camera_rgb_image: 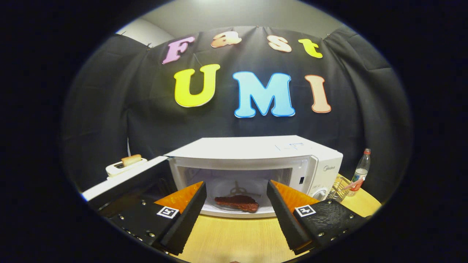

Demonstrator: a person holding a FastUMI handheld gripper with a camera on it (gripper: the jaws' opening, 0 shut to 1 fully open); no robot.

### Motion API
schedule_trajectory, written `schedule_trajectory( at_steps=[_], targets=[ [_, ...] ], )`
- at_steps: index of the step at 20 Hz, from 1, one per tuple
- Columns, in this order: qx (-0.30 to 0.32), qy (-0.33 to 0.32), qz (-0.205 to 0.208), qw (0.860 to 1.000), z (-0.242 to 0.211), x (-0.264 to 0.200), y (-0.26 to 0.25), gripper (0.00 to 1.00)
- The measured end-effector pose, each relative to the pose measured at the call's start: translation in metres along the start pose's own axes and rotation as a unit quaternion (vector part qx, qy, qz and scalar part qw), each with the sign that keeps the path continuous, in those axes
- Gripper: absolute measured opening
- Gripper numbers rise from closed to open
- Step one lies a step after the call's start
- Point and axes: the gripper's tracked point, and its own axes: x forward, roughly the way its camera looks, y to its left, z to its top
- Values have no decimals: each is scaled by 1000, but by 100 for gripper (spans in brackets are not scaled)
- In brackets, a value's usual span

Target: Open the microwave, put the food inside, and close the microwave door.

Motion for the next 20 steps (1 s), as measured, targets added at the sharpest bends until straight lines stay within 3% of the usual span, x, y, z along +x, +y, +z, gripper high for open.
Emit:
schedule_trajectory(
  at_steps=[10, 11, 14, 15, 20],
  targets=[
    [5, -38, 123, 992, 40, -115, 123, 99],
    [10, -38, 142, 989, 39, -125, 139, 92],
    [16, -27, 185, 982, 30, -145, 179, 91],
    [15, -22, 199, 980, 27, -150, 192, 78],
    [14, -4, 262, 965, 11, -174, 252, 78]
  ],
)
